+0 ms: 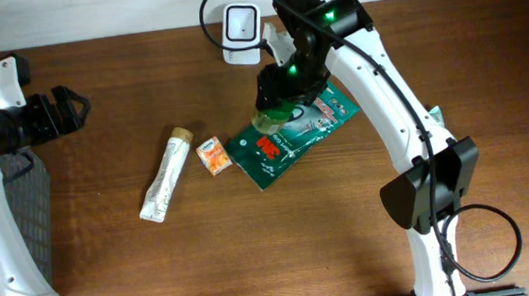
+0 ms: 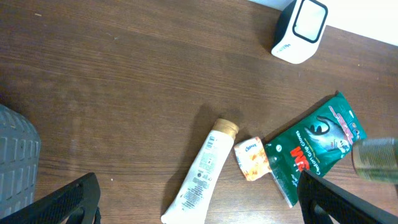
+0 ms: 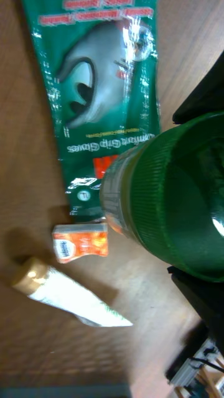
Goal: Scan the item barcode
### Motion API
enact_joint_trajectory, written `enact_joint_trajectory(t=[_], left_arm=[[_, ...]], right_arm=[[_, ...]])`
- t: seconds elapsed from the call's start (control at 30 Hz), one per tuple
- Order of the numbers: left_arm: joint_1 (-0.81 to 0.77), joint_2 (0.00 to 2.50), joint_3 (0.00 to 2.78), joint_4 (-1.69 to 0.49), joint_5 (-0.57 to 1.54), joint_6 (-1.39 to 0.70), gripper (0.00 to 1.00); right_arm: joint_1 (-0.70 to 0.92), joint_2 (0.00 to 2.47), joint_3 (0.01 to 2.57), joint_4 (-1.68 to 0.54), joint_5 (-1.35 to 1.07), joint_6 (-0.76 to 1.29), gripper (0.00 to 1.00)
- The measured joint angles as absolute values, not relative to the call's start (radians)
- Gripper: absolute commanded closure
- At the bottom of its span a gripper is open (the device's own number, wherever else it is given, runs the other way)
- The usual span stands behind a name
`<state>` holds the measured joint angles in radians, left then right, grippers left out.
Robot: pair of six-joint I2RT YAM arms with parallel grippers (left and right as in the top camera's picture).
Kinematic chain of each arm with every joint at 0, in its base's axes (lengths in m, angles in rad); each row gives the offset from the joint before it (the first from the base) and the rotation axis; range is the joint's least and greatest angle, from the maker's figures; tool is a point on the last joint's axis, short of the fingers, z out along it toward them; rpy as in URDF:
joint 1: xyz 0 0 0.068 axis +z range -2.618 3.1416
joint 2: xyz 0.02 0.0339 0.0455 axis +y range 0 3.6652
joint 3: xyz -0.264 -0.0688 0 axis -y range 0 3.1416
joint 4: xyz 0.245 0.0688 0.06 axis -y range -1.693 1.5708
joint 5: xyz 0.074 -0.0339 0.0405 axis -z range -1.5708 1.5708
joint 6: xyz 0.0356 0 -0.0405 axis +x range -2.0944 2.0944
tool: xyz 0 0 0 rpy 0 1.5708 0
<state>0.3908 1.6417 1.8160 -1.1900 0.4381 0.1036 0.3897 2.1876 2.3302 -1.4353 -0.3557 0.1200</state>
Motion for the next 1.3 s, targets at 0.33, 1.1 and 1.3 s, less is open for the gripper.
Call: enact_joint_trajectory(t=[0.33, 1.1, 1.3], left_arm=[[0.391, 1.642, 1.816, -1.190, 0.438, 0.104, 0.01], [0.391, 1.642, 1.816, -1.190, 0.438, 0.104, 0.01], [0.391, 1.642, 1.816, -1.190, 0.438, 0.104, 0.01]], right_arm=[[0.390, 2.188, 2.330, -1.385, -0.396, 0.257, 0.43], [0.300, 2.188, 2.330, -1.418, -0.920, 1.230, 0.61], [0.296, 2.188, 2.330, -1.417, -0.915, 1.229, 0.60]])
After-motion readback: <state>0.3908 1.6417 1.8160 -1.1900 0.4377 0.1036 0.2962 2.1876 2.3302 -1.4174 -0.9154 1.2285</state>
